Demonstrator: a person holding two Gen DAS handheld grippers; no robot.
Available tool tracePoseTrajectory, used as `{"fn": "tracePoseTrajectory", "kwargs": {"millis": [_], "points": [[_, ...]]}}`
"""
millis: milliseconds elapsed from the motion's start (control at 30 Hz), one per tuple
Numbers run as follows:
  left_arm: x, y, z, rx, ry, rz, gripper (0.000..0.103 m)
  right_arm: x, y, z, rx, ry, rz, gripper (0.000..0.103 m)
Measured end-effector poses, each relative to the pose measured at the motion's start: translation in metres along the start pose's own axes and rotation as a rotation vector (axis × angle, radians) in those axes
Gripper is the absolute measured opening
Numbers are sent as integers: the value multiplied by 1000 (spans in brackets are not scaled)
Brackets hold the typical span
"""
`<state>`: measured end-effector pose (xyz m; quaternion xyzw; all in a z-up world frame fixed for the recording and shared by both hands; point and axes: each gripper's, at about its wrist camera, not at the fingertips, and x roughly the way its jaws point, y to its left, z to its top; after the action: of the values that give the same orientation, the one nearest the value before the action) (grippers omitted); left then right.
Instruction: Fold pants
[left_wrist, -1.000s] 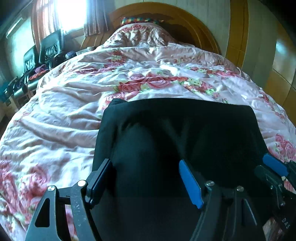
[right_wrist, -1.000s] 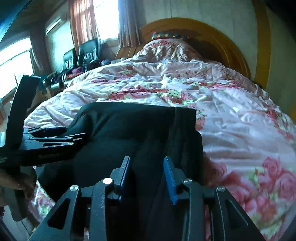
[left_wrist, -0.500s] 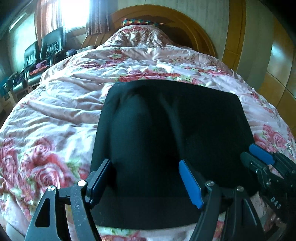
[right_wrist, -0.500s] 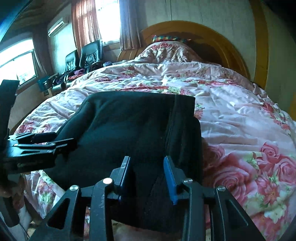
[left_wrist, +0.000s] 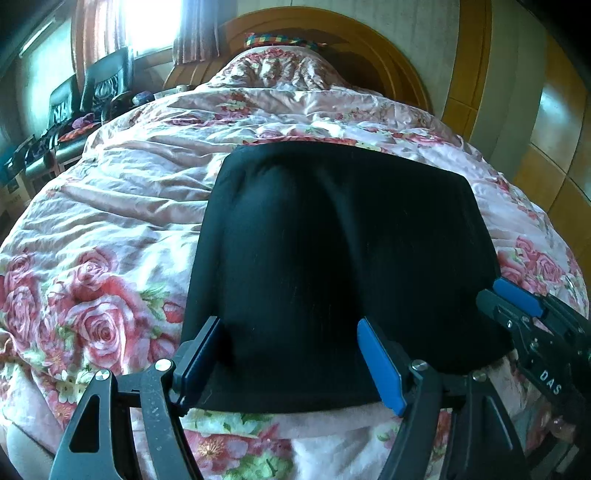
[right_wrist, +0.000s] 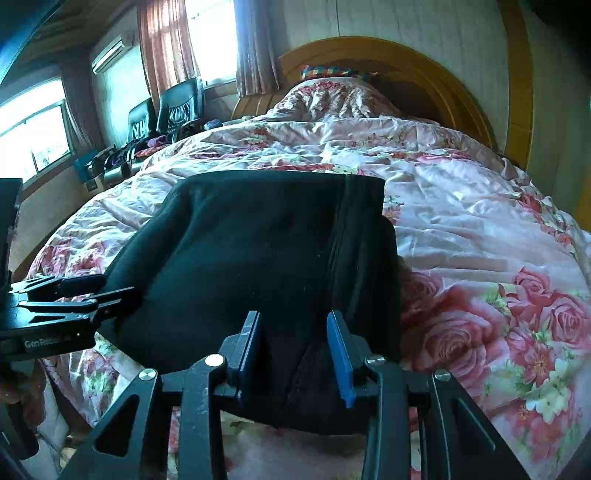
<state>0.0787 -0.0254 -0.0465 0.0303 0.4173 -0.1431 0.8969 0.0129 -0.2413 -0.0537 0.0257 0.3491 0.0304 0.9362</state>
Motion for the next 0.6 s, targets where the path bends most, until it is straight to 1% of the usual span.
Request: {"fn": "tracePoseTrajectory", "kwargs": {"millis": [167, 300, 400, 533, 600], "points": [[-9, 12, -4, -7, -9, 16, 75, -6, -4, -3, 24, 4, 12, 39], [-12, 27, -4, -41, -18, 37, 75, -10, -5, -1, 36, -8, 18, 41], [-13, 38, -2, -76, -26, 64, 75, -11, -5, -1, 49, -14, 34, 47], [-7, 56, -1, -139, -5, 72, 75, -10, -5, -1, 41, -18, 31, 49], [-5, 63, -2, -166, -3, 71, 75, -9, -4, -1, 40, -14, 25, 55]]}}
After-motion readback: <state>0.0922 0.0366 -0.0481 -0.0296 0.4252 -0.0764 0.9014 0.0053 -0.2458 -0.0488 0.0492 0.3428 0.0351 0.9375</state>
